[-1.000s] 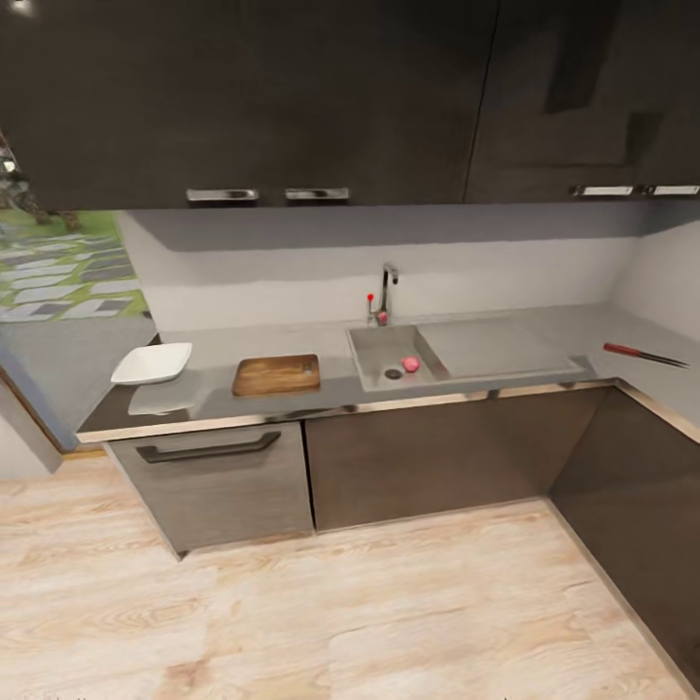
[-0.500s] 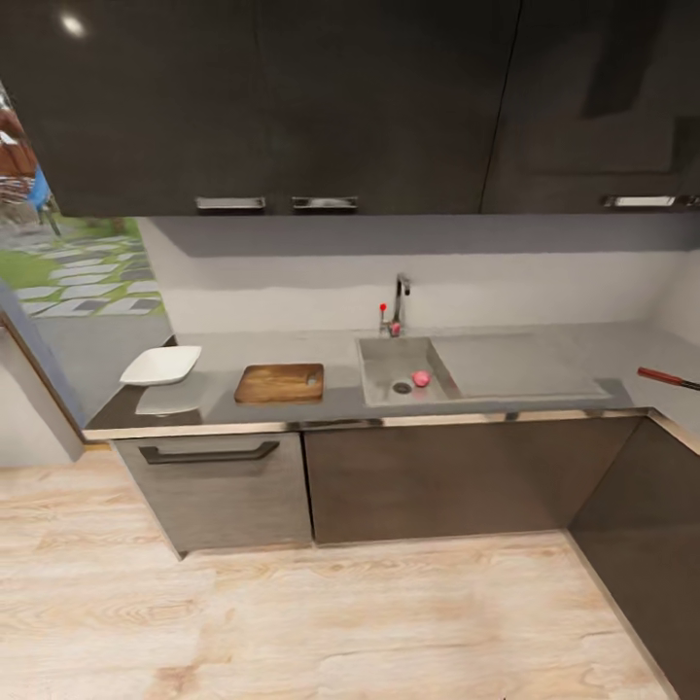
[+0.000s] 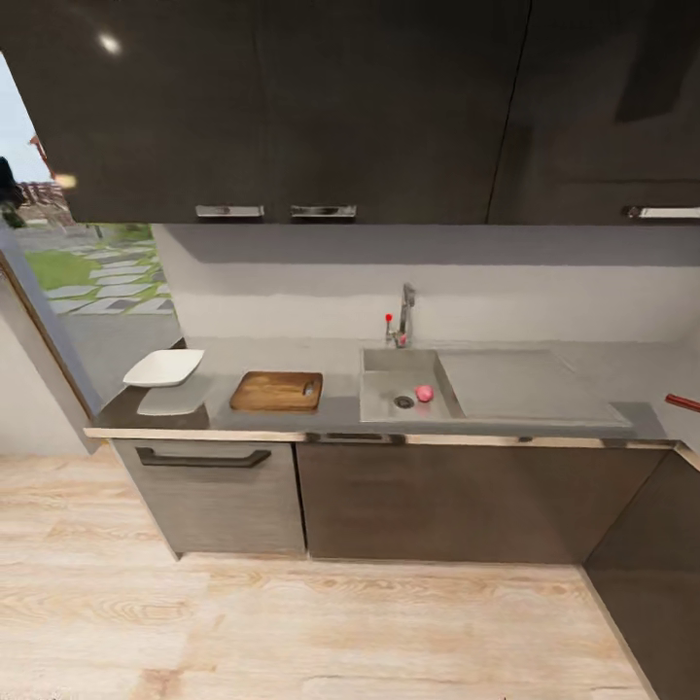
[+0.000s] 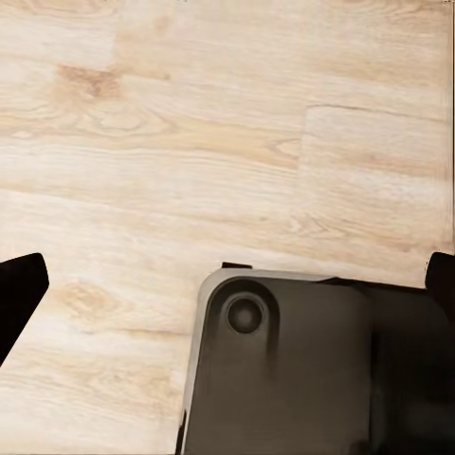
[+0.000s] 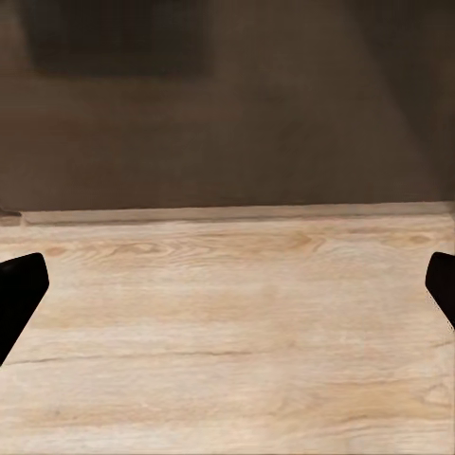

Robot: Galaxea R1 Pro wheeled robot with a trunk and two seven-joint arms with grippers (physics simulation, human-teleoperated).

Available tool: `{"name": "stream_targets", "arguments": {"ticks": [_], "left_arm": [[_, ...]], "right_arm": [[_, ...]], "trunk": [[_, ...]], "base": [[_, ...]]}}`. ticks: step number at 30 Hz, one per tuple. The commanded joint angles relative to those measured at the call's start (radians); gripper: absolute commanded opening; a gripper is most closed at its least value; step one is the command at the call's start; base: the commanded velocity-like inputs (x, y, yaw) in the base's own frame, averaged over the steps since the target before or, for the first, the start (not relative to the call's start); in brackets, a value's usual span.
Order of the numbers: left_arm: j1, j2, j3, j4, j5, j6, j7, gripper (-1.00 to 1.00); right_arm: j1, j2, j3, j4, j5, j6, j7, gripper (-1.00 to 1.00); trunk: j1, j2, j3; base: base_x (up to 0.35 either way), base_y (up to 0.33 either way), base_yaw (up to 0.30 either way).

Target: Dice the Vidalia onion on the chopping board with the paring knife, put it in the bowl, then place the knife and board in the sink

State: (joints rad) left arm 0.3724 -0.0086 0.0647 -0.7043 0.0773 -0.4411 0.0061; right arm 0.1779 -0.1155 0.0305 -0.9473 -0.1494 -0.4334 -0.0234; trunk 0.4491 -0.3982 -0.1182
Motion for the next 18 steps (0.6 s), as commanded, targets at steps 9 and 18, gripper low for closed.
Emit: {"name": "stream_targets", "arguments": {"ticks": [9,18], "left_arm": [[0.0,-0.001,0.001,0.0,0.006,0.001,-0.001,1.0],[0.0,-0.001,0.001,0.001,0.006,0.0,-0.001,1.0]], "right_arm": [[0.0,-0.002,0.003,-0.001,-0.007,-0.002,-0.001,1.0],[0.0,-0.002,0.003,-0.001,-0.007,-0.002,-0.001,1.0]], "trunk": [[0.001,-0.002,0.006],[0.001,-0.002,0.014]], "base": [[0.114,-0.289,0.093],[0.085,-0.198,-0.135]]}}
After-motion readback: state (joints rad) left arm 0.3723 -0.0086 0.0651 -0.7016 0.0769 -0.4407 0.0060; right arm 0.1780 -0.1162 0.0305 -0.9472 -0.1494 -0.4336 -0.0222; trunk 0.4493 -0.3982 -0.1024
